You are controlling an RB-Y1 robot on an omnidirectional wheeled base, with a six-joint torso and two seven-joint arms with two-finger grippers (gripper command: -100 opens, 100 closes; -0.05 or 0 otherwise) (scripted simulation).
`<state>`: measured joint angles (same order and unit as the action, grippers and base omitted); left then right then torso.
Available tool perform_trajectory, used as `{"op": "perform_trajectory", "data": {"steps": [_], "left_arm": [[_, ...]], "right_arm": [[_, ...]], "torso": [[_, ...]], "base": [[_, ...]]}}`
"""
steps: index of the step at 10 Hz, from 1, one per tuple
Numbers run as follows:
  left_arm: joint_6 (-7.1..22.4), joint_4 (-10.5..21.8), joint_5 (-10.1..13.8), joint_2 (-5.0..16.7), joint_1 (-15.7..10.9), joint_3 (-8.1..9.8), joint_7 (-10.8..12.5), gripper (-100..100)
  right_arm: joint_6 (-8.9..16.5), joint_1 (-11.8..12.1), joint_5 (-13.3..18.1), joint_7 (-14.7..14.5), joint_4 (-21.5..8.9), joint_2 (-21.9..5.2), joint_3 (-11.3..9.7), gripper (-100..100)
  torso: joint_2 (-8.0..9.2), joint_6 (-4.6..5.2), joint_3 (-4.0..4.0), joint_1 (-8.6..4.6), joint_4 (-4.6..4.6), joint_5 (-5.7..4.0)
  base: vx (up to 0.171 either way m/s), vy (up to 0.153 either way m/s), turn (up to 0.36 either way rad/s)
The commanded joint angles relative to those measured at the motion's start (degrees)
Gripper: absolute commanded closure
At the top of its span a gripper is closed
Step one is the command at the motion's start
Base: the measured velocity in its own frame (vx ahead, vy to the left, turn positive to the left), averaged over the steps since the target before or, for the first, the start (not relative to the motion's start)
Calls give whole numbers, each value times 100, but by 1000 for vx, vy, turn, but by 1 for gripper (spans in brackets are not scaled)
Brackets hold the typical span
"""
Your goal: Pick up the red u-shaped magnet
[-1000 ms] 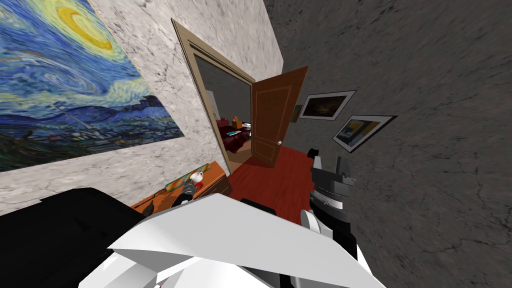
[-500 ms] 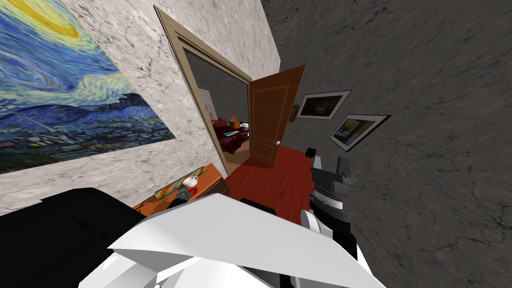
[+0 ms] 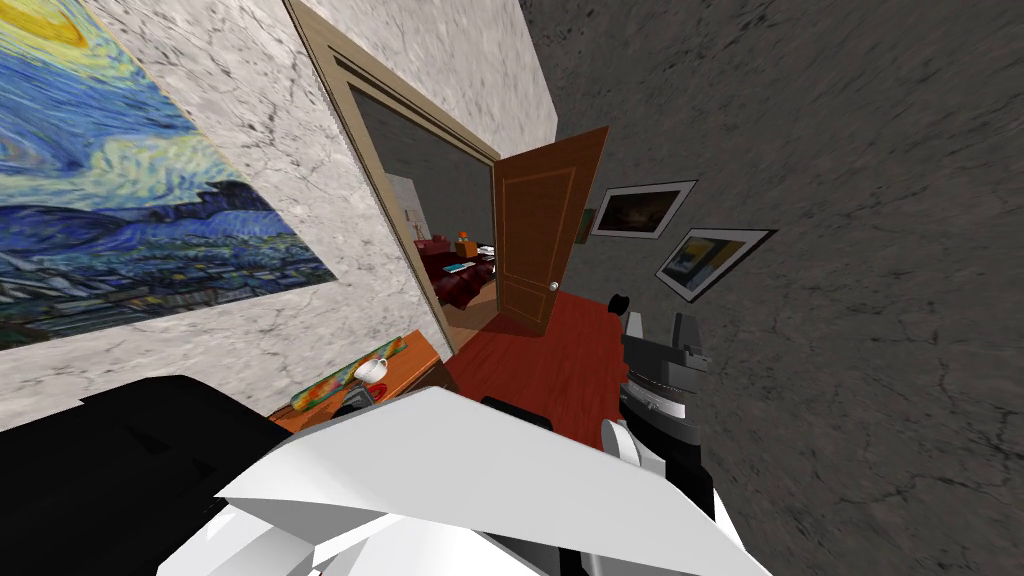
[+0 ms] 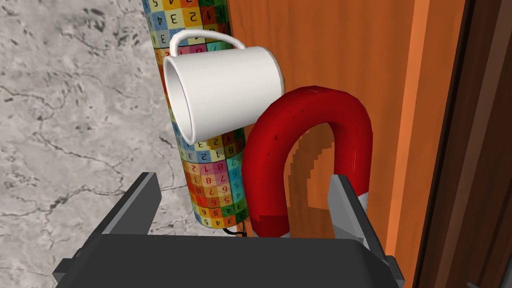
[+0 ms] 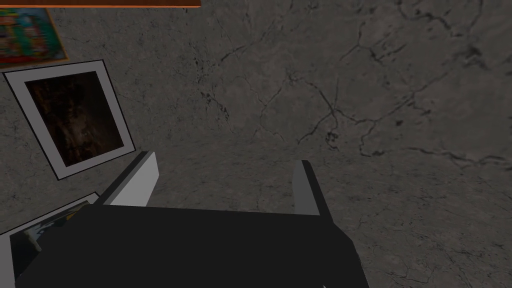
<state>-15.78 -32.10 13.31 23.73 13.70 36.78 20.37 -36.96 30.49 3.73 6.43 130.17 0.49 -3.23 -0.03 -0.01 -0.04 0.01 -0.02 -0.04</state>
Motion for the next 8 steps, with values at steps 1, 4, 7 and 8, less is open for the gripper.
{"op": "perform_trajectory", "data": {"steps": [1, 4, 7, 8], "left_arm": [[8, 249, -5, 67, -17, 40, 46, -100], [78, 535, -15, 143, -13, 120, 88, -100], [118, 695, -22, 190, -10, 165, 112, -100], [167, 587, -19, 160, 28, 176, 98, -100]], "right_arm": [[0, 0, 0, 0, 0, 0, 0, 0], [0, 0, 0, 0, 0, 0, 0, 0], [0, 0, 0, 0, 0, 0, 0, 0], [0, 0, 0, 0, 0, 0, 0, 0]], "torso": [[0, 0, 0, 0, 0, 0], [-7, 1, -3, 4, -1, 1], [-11, 0, -6, 11, -2, 2], [-6, 0, -4, 7, -1, 2]], "base": [[25, 4, -79], [43, 10, -61], [44, 22, -37], [9, 4, -2]]}}
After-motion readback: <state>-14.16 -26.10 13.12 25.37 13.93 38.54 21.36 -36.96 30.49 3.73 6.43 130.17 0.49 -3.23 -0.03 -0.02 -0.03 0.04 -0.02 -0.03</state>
